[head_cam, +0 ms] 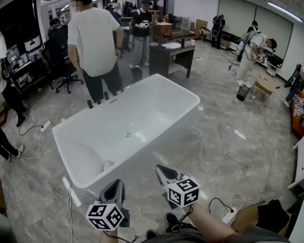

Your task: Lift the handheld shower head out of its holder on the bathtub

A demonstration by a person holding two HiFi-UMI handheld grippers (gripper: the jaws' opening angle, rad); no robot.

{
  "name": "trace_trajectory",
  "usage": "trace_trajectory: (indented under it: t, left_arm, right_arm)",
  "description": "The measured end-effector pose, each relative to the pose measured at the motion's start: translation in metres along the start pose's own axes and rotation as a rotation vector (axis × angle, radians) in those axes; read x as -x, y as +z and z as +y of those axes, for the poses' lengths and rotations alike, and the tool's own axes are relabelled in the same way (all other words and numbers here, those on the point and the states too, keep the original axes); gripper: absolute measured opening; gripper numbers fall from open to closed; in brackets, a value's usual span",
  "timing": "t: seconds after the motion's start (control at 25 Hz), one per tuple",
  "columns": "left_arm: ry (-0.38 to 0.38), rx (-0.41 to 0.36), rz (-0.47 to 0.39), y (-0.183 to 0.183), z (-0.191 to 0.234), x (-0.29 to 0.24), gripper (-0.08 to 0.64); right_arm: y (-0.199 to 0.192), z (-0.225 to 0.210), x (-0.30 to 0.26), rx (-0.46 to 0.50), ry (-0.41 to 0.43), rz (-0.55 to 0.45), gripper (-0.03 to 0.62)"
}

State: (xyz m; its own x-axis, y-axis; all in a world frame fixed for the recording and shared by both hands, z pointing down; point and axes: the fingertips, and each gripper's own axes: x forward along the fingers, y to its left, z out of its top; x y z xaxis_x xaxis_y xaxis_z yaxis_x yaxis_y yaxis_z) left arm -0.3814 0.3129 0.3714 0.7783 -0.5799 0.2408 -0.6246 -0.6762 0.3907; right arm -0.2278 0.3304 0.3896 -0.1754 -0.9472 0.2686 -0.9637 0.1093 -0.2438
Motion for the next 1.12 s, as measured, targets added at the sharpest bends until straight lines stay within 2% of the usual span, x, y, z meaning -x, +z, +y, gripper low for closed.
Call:
trace_trajectory:
  t: [0.2,0.32,0.6,0.8,1.12]
  left_arm:
    - [-0.002,0.001,0.002,-0.004,0.014,0.005,0.026]
    - [0.001,0.017,0.010,-0.007,0.020,-0.007,0.026]
    - [0.069,0.058,0.034,-0.001,0.034,-0.073,0.026]
    - [0.101,0.059,0.045,0.018,0.030,-0.139,0.026]
    - [0.125,0.018,0.059,0.038,0.012,-0.221,0.026]
  right_arm:
    - [-0.014,0.008,-0.009,-0.013,-0.012,0.023,0.032]
    - [-0.017,-0.004,-0.024,-0.026,-0.009,0.034,0.032]
    - [-0.014,-0.069,-0.077,-0.073,0.031,0.062,0.032]
    - [0.006,-0.131,-0.104,-0.112,0.041,0.076,0.032]
    - [0.035,-0.200,-0.133,-0.063,0.063,0.073,0.032]
